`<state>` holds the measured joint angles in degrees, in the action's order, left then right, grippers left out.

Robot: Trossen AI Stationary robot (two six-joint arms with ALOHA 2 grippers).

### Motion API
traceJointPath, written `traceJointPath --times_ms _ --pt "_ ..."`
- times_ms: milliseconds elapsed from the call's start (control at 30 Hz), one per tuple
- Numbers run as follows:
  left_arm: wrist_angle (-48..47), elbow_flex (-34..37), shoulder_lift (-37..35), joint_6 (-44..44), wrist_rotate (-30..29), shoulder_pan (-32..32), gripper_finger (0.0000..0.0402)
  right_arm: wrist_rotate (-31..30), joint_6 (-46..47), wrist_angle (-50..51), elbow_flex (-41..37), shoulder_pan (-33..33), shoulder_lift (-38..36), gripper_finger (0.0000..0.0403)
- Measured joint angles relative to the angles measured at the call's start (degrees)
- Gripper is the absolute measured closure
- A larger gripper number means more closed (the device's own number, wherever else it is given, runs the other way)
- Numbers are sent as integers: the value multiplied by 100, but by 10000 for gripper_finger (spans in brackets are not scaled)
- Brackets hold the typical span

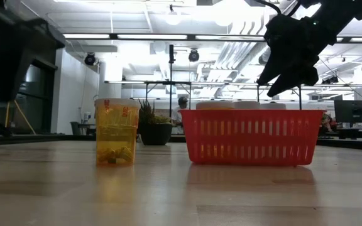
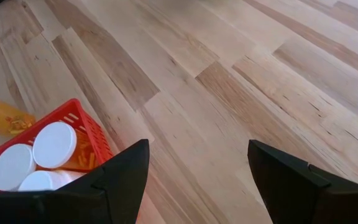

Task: Pick and place pill bottles into a basket
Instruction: Put the orange pill bottle into the red bin

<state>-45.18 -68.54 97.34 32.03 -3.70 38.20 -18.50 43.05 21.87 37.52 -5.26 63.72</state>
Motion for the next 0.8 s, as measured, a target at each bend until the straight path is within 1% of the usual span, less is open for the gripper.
traceJointPath --times_ms 100,233,500,800 --pt "329 205 0 -10 4 0 16 0 0 13 0 0 0 139" --pt "402 389 0 121 3 0 16 0 0 23 0 0 0 139" --pt "1063 727 0 125 -50 1 16 24 -2 20 0 0 0 139" --pt "1125 757 2 125 -46 2 16 26 0 20 0 2 0 139"
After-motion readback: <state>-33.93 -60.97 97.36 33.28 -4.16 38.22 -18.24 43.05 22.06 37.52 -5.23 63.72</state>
